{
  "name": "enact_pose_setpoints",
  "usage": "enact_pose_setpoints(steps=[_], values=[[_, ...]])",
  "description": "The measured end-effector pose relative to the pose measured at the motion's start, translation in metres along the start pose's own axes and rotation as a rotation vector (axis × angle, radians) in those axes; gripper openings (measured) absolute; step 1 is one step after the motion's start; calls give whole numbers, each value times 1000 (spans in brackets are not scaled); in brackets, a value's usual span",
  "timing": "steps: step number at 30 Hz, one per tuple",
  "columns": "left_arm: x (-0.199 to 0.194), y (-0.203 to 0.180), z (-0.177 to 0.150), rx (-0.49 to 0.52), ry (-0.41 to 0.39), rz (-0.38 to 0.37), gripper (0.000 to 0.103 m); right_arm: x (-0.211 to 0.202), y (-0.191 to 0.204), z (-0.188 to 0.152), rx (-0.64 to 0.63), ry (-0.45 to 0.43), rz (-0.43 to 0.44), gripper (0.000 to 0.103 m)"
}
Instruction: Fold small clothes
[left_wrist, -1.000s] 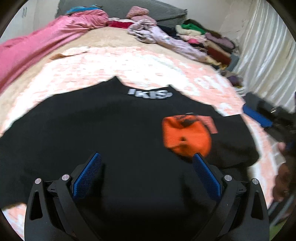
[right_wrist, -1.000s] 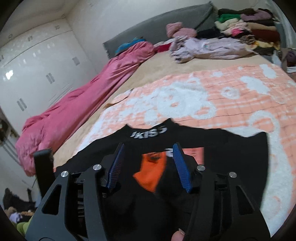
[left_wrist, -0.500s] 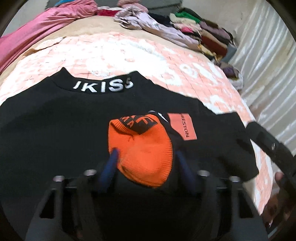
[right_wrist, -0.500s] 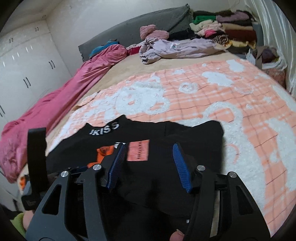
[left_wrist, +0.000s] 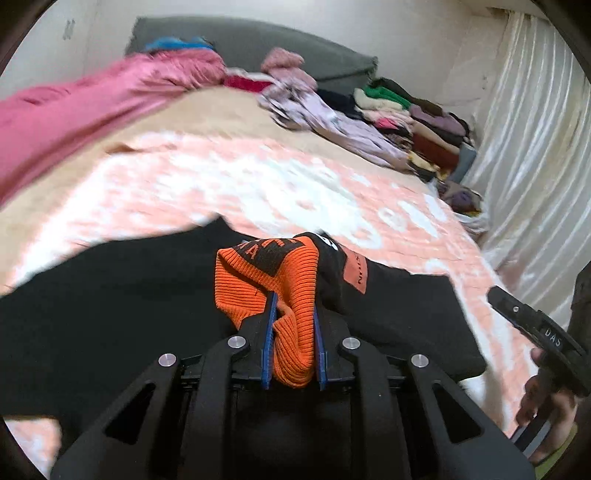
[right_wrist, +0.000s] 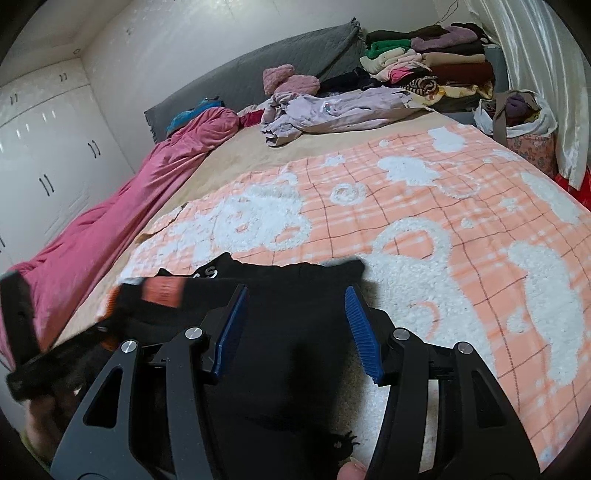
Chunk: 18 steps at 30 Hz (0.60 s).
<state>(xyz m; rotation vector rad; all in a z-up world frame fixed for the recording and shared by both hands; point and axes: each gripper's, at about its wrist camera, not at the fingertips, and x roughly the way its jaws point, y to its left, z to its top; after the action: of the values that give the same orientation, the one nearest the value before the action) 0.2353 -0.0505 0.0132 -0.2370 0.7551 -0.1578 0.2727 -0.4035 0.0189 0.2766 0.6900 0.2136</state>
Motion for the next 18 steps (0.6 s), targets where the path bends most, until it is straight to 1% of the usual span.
enact_pose_setpoints(steps=[2,5,7,10,12,13,14,16,18], values=[[-5,9,0,9,-2,39,17,3,1,-1,0,9,0,47],[-1,29,-2,0,31,91,17,8,4,-4,-17,24,-8,47],[3,44,-5,-29,55,95,17,10,7,-6,-35,31,-15,47],[2,61,-12,-43,51,119,17,14,13,-10,-59,44,-20,47],[1,68,-15,-60,50,118,18,17,16,-12,-71,52,-23,47],[1,69,-15,-64,53,114,22,18,18,-13,-79,56,-24,47],[1,69,-16,-56,56,112,31,19,19,-13,-83,59,-25,47],[-4,68,-18,-41,38,130,45,20,21,-15,-91,66,-26,47],[-13,72,-19,-54,16,109,46,22,25,-17,-101,75,-18,48]])
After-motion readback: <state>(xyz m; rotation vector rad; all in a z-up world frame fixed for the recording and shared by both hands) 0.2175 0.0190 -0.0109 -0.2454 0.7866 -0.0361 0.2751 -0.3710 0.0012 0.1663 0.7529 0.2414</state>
